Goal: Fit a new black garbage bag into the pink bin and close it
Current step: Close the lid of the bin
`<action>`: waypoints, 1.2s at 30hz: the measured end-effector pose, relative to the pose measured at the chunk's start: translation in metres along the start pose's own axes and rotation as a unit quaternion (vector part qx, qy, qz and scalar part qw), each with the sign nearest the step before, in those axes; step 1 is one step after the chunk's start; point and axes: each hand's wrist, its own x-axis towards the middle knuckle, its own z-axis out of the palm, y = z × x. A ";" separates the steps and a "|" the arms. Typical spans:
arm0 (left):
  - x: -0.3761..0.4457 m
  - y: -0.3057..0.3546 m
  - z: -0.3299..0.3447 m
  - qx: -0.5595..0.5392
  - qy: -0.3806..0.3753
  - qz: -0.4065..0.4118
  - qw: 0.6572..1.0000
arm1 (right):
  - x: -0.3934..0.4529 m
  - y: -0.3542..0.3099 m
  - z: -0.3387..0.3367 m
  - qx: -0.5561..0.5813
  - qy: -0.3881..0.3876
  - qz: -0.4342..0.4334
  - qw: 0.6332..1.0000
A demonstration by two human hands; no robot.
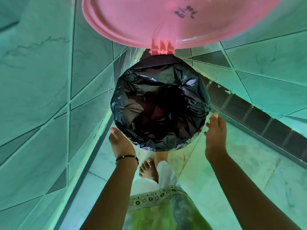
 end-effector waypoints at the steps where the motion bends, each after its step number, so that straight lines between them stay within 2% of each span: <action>1: -0.008 0.012 -0.004 0.019 0.016 0.062 0.998 | -0.001 -0.010 -0.009 -0.020 0.011 -0.029 0.999; 3: -0.028 0.046 -0.013 0.062 0.014 0.218 0.974 | -0.003 -0.043 -0.024 -0.048 0.015 -0.132 0.990; 4: -0.039 0.071 -0.016 0.073 -0.003 0.303 0.950 | -0.006 -0.067 -0.029 -0.056 0.007 -0.198 0.979; 5: -0.050 0.095 -0.017 0.084 -0.022 0.390 0.917 | -0.009 -0.092 -0.033 -0.068 -0.002 -0.261 0.963; 7: -0.064 0.142 -0.010 0.132 -0.046 0.554 0.820 | -0.012 -0.142 -0.032 -0.113 -0.004 -0.379 0.919; 9: -0.069 0.181 0.004 0.190 -0.040 0.654 0.732 | -0.014 -0.185 -0.024 -0.186 0.018 -0.487 0.853; 10: -0.072 0.196 0.012 0.215 -0.038 0.664 0.715 | -0.015 -0.199 -0.017 -0.228 0.029 -0.524 0.820; 12: -0.074 0.214 0.021 0.255 -0.038 0.663 0.703 | -0.019 -0.219 -0.003 -0.286 0.044 -0.564 0.773; 15: -0.071 0.224 0.020 0.275 -0.026 0.680 0.679 | -0.029 -0.231 0.013 -0.293 0.063 -0.611 0.732; 17: -0.072 0.229 0.013 0.268 -0.023 0.688 0.675 | -0.038 -0.234 0.014 -0.269 0.079 -0.641 0.715; 21: -0.073 0.221 -0.007 0.268 -0.033 0.692 0.670 | -0.050 -0.230 -0.006 -0.203 0.111 -0.666 0.709; 23: -0.074 0.210 -0.019 0.275 -0.046 0.693 0.664 | -0.048 -0.222 -0.020 -0.267 0.121 -0.634 0.715; 25: -0.075 0.198 -0.033 0.281 -0.064 0.687 0.667 | -0.043 -0.210 -0.033 -0.351 0.070 -0.597 0.718; 28: -0.073 0.176 -0.051 0.316 -0.087 0.671 0.665 | -0.037 -0.187 -0.043 -0.407 -0.043 -0.568 0.714; 30: -0.065 0.158 -0.058 0.366 -0.117 0.671 0.634 | -0.039 -0.166 -0.045 -0.440 -0.089 -0.556 0.700; 33: -0.049 0.128 -0.062 0.468 -0.149 0.683 0.541 | -0.044 -0.127 -0.045 -0.498 -0.140 -0.534 0.669; 36: -0.037 0.092 -0.054 0.519 -0.190 0.691 0.465 | -0.042 -0.087 -0.039 -0.548 -0.161 -0.534 0.623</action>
